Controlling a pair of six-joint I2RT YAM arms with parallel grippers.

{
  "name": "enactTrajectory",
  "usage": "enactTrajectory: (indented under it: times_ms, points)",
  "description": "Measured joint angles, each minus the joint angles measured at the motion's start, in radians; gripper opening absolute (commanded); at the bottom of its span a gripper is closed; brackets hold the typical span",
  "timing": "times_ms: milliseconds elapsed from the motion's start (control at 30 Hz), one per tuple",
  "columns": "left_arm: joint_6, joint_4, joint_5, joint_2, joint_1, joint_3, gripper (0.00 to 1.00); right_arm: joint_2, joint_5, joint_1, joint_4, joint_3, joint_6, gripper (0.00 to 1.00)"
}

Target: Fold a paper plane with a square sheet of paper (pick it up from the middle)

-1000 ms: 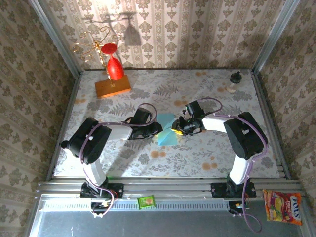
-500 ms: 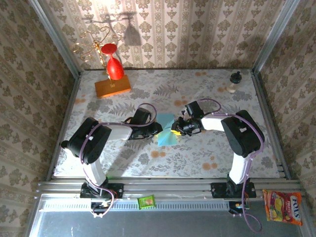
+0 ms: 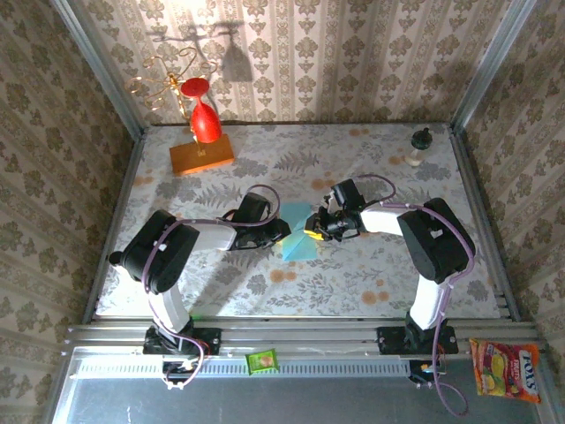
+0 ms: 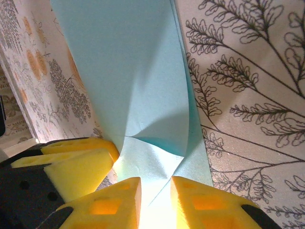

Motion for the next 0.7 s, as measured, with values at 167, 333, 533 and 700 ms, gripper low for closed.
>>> enactTrajectory:
  times_ms: [167, 333, 533, 700]
  points:
    - [-0.01, 0.01, 0.0, 0.0, 0.0, -0.005, 0.24, 0.0, 0.0, 0.0, 0.0, 0.0, 0.001, 0.27]
    - [-0.014, 0.016, 0.002, 0.0, 0.001, -0.008, 0.24, 0.001, -0.004, 0.001, 0.0, 0.0, 0.001, 0.27]
    - [-0.018, 0.026, 0.008, 0.0, 0.005, -0.012, 0.24, 0.019, -0.011, 0.001, -0.001, 0.0, 0.0, 0.27]
    - [-0.018, 0.026, 0.008, 0.0, 0.005, -0.012, 0.24, 0.025, -0.02, 0.003, 0.0, 0.001, 0.0, 0.25]
